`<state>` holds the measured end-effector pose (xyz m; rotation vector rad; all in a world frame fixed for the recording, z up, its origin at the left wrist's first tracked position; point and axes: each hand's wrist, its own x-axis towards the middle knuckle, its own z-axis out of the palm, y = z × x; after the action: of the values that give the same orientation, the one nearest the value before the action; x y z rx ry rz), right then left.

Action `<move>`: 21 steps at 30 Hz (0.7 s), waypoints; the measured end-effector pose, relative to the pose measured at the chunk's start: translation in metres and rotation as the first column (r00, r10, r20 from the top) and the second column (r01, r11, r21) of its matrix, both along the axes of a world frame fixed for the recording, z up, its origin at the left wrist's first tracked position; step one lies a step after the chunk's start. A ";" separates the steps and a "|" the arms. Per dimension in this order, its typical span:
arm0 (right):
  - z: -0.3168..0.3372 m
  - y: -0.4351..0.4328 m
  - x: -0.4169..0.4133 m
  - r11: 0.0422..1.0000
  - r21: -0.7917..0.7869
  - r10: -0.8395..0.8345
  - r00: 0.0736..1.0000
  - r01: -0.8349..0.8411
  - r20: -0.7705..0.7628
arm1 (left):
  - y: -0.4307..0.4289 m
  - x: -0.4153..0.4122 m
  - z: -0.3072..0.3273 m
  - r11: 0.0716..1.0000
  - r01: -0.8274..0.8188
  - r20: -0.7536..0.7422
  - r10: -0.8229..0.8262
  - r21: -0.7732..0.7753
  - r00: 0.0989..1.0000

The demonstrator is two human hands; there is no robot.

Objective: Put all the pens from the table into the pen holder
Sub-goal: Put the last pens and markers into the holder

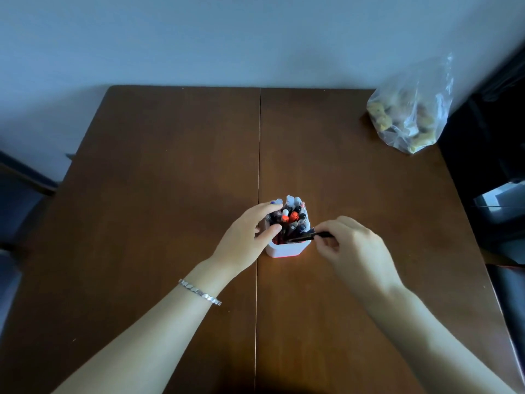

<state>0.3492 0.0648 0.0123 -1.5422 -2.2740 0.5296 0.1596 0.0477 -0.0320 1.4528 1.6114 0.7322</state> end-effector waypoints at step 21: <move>-0.088 -0.012 -0.010 0.967 0.254 0.050 0.966 0.017 -0.254 | 0.001 0.010 -0.016 1.000 0.001 -0.070 0.000 0.022 0.998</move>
<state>0.3393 0.0525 -0.0758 -1.2515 -2.0644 0.3981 0.1699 0.0486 -0.0483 1.5094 1.6602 0.7081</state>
